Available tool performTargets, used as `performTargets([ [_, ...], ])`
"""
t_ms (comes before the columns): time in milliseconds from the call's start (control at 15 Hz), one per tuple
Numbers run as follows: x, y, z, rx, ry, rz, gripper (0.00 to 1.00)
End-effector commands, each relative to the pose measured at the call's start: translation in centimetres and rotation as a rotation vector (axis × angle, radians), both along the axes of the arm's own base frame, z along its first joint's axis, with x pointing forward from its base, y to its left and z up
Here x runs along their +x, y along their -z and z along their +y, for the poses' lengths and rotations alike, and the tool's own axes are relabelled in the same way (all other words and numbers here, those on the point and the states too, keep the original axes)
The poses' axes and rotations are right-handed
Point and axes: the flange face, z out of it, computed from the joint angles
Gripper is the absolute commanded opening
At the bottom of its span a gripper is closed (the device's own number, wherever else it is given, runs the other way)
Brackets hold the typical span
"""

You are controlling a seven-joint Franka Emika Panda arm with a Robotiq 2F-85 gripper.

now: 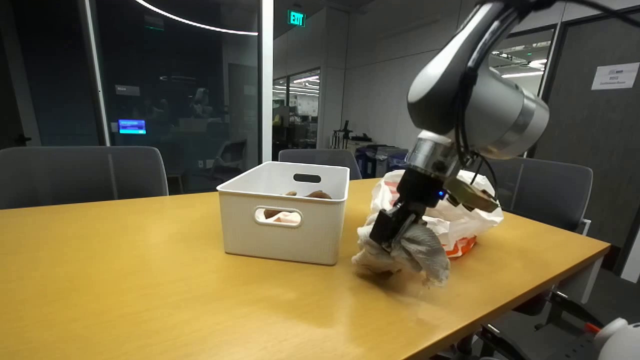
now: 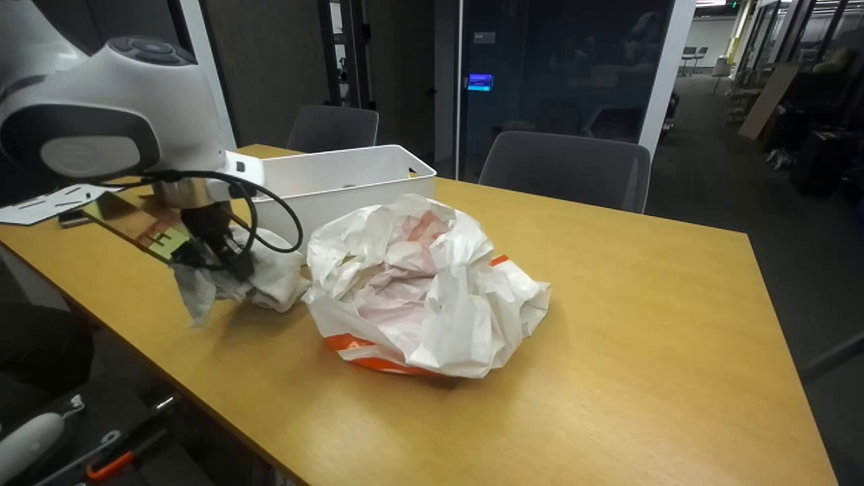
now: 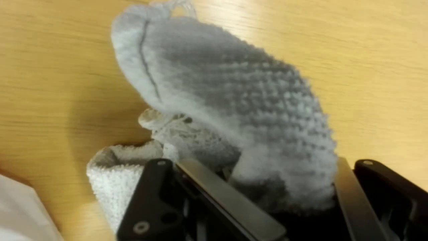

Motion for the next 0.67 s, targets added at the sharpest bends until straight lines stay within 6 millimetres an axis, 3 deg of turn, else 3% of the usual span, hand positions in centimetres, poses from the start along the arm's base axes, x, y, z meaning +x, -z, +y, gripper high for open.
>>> performTargets([
  [0, -0.6, -7.0, -1.2, 0.134, 0.035, -0.052, 0.03],
  [67, -0.5, -8.8, -2.0, 0.122, 0.065, -0.124, 0.02],
  [200, 2.0, -12.5, -2.2, 0.079, 0.095, -0.236, 0.03],
  [333, 2.0, -15.5, -4.0, 0.04, 0.139, -0.331, 0.03],
  [600, 4.0, -18.9, -7.3, -0.075, 0.258, -0.449, 0.03],
])
